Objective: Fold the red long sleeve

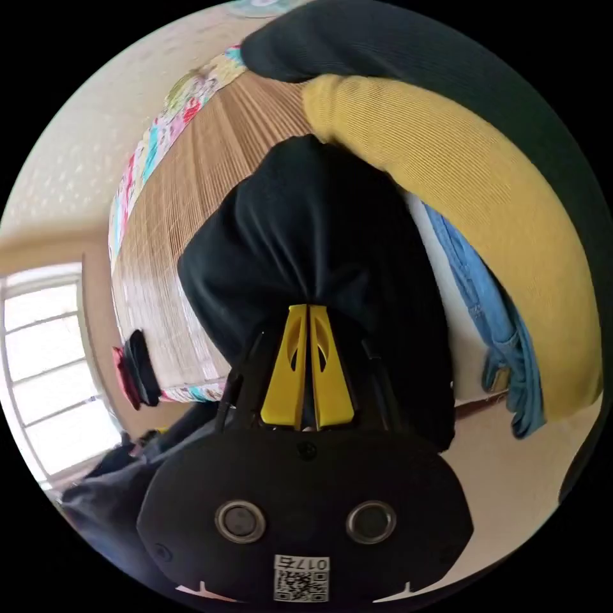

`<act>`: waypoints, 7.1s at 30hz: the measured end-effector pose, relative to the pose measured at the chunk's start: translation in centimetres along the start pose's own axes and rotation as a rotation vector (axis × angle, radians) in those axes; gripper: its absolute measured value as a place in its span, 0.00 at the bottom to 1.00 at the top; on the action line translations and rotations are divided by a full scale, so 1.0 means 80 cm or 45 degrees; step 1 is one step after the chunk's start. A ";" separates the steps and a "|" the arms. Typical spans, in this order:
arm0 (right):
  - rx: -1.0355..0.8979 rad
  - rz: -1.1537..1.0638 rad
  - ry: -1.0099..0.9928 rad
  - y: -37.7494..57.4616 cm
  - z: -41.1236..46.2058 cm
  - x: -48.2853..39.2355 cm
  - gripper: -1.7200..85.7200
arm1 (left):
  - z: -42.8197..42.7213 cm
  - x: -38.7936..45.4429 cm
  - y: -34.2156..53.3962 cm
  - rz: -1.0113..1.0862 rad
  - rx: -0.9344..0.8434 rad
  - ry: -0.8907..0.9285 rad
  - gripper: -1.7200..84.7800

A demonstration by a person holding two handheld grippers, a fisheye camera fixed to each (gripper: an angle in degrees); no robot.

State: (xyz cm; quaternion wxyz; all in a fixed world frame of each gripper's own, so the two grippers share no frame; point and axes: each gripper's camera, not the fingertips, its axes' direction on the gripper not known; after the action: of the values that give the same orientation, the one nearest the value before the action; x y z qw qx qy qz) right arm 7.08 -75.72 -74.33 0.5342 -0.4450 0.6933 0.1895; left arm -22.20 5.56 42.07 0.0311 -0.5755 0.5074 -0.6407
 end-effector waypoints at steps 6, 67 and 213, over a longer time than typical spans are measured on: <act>0.237 0.585 -0.351 0.056 0.003 0.032 0.02 | -0.049 -0.046 -0.034 -0.073 0.059 0.088 0.08; 0.516 -1.346 -0.341 0.466 0.091 -0.550 0.03 | -0.364 -0.274 0.154 2.375 0.280 2.264 0.02; 0.505 -1.105 0.286 0.237 0.509 -0.150 0.13 | 0.366 -0.022 -0.159 1.674 1.087 -0.793 0.08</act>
State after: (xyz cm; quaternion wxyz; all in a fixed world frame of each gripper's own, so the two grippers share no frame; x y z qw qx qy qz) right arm 15.23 -30.58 -82.01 0.5604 -0.6004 0.5197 -0.2354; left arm 7.83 -5.15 44.36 0.7511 -0.2522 0.4216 -0.4411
